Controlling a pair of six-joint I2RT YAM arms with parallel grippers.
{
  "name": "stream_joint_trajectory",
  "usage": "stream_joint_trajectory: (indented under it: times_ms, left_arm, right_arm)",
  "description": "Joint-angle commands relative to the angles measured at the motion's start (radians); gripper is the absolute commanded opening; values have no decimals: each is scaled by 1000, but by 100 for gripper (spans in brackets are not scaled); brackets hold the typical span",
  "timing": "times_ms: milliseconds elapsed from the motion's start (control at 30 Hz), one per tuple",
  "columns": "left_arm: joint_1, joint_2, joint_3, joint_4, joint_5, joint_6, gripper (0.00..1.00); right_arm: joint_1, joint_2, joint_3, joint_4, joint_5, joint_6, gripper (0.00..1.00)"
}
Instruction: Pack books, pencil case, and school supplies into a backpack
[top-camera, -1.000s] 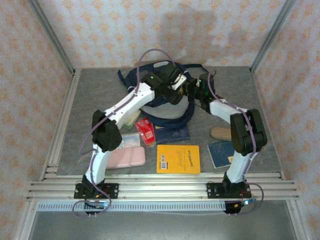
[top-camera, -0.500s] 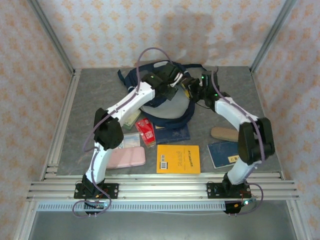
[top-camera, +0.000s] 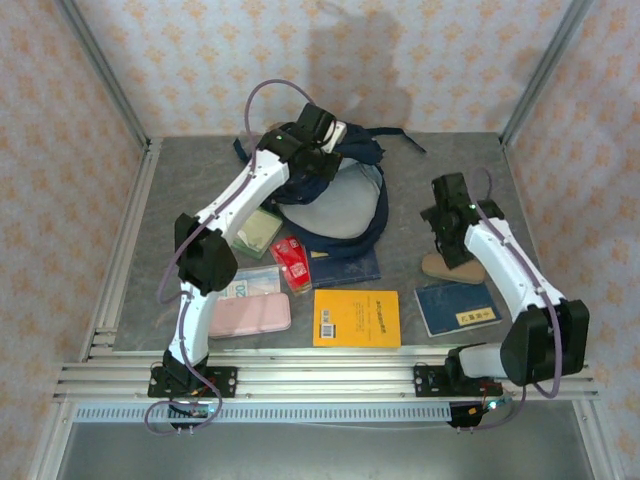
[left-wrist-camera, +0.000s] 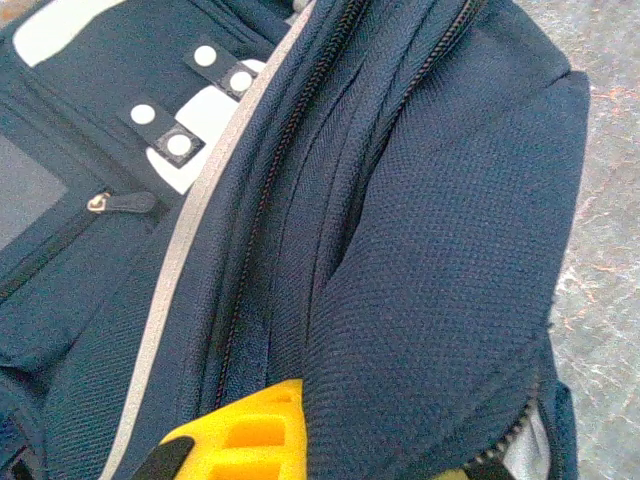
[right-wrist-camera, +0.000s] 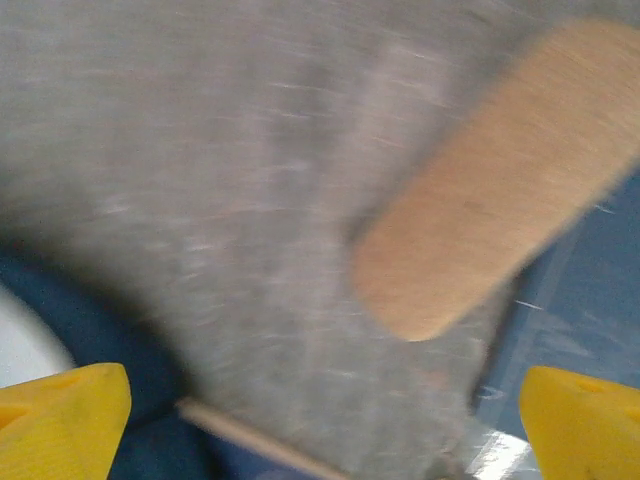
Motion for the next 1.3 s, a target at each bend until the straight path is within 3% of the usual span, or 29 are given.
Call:
stream_joint_trajectory:
  times_ms: [0,300,633,733,867,1267]
  left_arm:
    - [20,-79,27,95,57,-50,0]
    - [44,-129,-54,132,81,-65,0]
    - [44,-132,-41,144,99,-76,0]
    - [44,-122,13,121,80,-76,0]
    - [45,-118,71,100,42,-85,0]
    - [46,-40,288,-7,-17,-97,0]
  right_arm:
    - [-43,7,-89,-26,-27,165,99]
    - [-108,121,-155,121,-81,267,99]
    - [-151,320,-82,237,-41,205,99]
    - [-153,376,-62,268,-65,190,93]
    - [-153,406,-57,293,-74,162,77]
    - [-146,281,12,253,9,-7,46]
